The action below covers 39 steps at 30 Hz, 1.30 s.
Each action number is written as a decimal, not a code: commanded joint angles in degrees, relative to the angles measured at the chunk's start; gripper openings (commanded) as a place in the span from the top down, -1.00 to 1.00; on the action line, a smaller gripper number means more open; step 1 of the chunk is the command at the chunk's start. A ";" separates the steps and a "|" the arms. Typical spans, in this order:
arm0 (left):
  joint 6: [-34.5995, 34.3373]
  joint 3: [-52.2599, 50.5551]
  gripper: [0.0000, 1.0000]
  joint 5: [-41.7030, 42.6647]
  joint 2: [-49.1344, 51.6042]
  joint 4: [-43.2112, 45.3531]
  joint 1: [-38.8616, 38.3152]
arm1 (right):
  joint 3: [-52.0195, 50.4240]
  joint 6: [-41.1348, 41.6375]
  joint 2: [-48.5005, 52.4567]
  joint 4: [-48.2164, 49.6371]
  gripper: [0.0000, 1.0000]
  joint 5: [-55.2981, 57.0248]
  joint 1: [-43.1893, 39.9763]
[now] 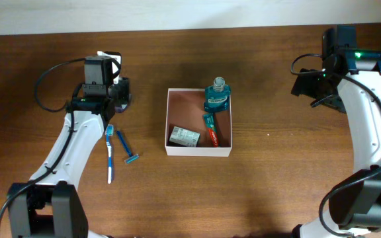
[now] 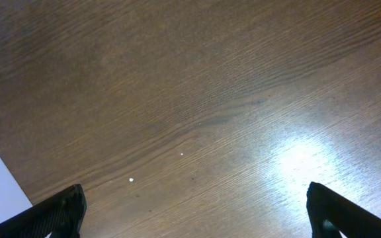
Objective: Pack container
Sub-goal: 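Close the left gripper around the dispenser pump head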
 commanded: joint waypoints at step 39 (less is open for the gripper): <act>3.58 -1.46 0.35 11.87 2.54 7.72 3.23 | 0.74 0.09 -0.44 0.02 -0.97 0.09 -0.11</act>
